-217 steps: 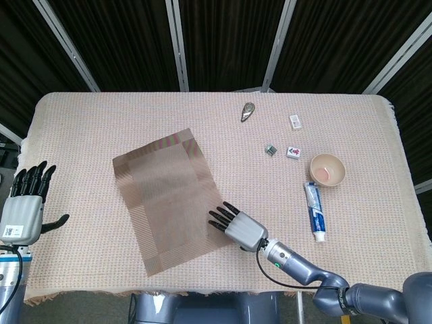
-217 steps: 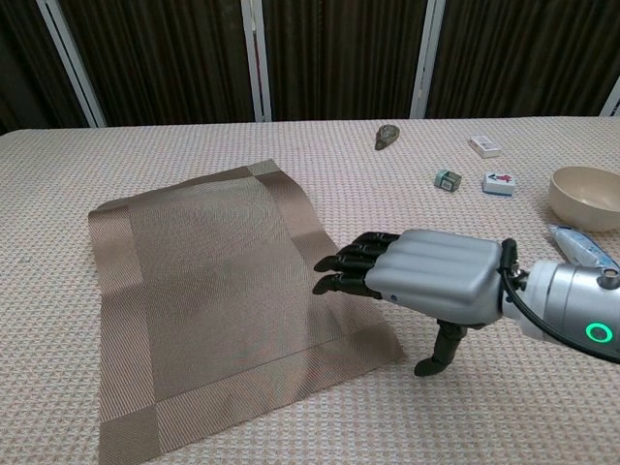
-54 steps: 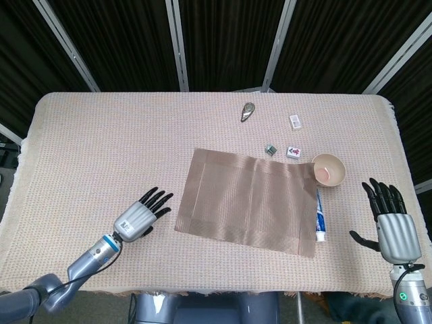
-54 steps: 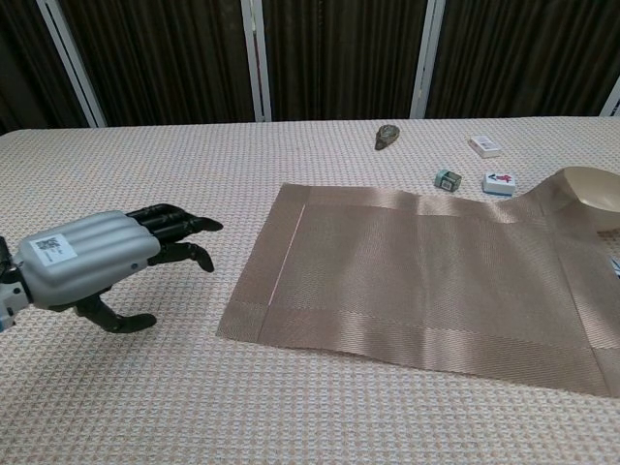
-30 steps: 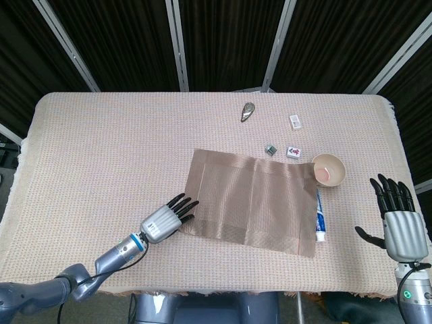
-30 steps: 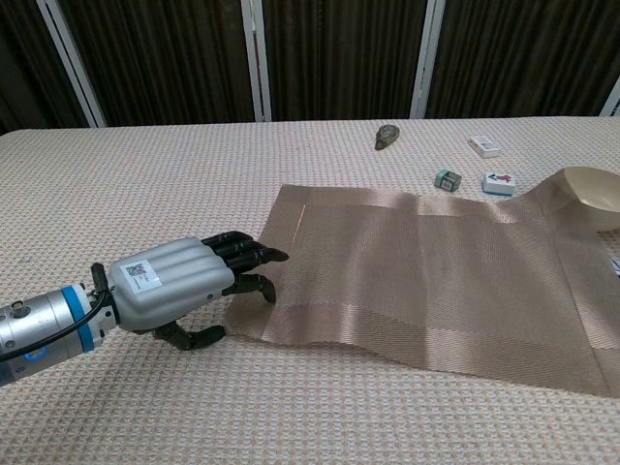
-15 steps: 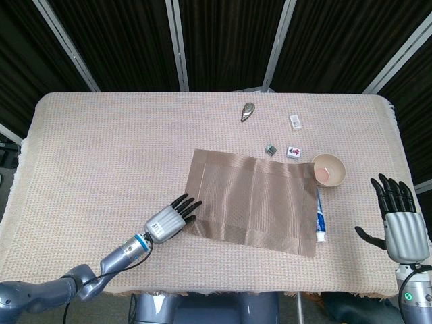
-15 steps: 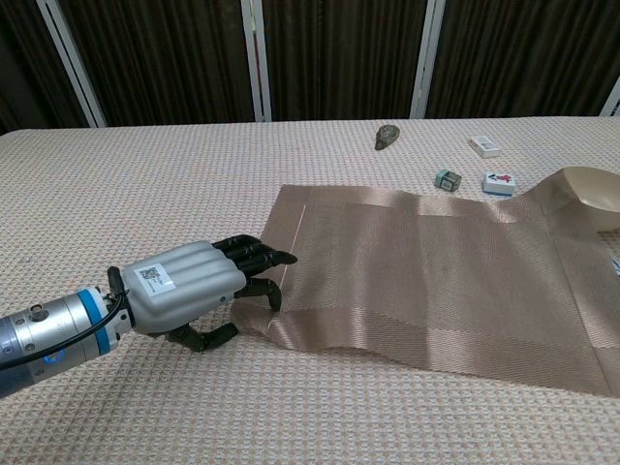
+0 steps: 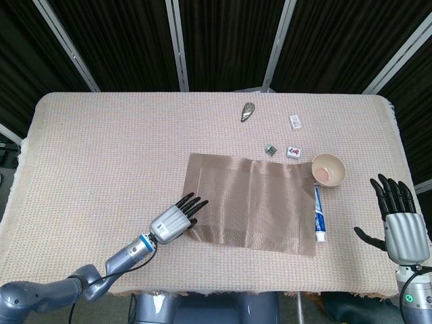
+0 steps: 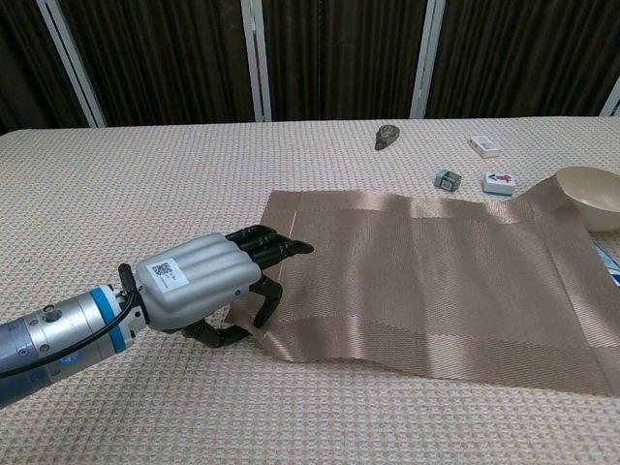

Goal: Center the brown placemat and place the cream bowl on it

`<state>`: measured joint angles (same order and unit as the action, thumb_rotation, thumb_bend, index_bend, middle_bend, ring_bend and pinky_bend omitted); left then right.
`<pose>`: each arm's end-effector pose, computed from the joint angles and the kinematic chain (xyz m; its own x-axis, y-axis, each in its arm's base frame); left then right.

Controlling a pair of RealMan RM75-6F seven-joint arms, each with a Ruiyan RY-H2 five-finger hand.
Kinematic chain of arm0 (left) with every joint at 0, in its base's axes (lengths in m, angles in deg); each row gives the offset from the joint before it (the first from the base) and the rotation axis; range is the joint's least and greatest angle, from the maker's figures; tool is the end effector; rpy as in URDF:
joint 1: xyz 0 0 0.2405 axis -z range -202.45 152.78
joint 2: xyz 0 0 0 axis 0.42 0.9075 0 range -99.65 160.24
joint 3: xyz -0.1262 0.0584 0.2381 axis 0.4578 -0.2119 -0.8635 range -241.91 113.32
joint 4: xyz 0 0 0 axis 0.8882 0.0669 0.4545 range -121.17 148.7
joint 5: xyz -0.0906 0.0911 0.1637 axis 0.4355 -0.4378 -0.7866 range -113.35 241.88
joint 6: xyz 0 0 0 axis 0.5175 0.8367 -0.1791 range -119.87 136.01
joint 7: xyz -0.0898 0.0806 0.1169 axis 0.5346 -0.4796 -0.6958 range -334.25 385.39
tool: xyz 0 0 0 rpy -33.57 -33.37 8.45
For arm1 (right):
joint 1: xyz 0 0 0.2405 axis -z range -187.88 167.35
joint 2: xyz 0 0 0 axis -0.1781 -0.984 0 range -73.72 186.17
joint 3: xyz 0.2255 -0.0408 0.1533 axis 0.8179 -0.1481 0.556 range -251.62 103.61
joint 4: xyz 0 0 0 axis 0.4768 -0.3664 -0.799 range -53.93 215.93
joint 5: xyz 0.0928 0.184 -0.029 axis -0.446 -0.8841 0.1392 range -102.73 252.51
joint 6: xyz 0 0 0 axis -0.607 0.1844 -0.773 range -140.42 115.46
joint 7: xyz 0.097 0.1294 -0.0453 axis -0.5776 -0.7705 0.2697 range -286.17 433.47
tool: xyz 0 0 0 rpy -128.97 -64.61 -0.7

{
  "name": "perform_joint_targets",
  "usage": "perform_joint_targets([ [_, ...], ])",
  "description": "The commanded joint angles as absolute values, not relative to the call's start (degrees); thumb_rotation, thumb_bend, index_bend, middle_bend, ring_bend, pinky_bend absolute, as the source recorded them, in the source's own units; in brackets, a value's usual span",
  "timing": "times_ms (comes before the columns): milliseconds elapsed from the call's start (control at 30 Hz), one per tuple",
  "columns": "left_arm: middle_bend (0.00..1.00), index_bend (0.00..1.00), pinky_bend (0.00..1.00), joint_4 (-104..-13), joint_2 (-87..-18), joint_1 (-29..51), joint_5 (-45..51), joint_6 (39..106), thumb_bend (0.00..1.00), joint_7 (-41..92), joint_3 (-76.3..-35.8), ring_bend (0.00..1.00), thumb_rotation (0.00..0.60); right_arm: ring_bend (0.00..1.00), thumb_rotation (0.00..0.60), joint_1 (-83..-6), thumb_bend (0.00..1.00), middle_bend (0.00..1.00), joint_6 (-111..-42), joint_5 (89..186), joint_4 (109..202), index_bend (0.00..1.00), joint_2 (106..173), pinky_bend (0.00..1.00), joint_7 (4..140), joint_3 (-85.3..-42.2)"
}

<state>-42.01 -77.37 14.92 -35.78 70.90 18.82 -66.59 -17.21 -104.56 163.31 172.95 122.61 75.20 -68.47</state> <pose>-0.1562 0.3082 -0.1290 0.6295 0.0624 0.7745 0.5279 -0.7658 -0.3673 -0.2997 -0.2244 0.1806 0.3726 0.1781 0.9107 -0.9164 -0.0838 0.3913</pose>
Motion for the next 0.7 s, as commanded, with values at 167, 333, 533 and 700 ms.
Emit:
perform_joint_targets([
  [167,0.0,0.62,0.0,-44.03,-76.04,14.48,-35.54,72.38,0.48,17.88,-66.69,0.0,0.6,0.0,0.6,-16.95,0.0,0.0,-104.9,163.95,173.24,0.0,122.35,0.0,74.93,-68.43],
  [333,0.0,0.64,0.0,-48.57,-72.92,12.94,-35.42,74.15,0.49,16.46,-67.77,0.0,0.6,0.0,0.6,-16.67,0.0,0.0,-105.29,164.48,173.55,0.0,122.05,0.0,74.68,-68.4],
  [533,0.0,0.64,0.0,-60.17,-66.08,10.07,-33.0,73.3,0.53,11.69,-69.95,0.0,0.6,0.0,0.6,-16.37,0.0,0.0,-105.7,165.2,173.94,0.0,121.82,0.0,74.63,-68.43],
  [700,0.0,0.64,0.0,-68.07,-61.11,7.99,-31.51,72.88,0.54,6.83,-71.81,0.0,0.6,0.0,0.6,-16.12,0.0,0.0,-106.05,166.06,174.4,0.0,121.8,0.0,75.01,-68.65],
])
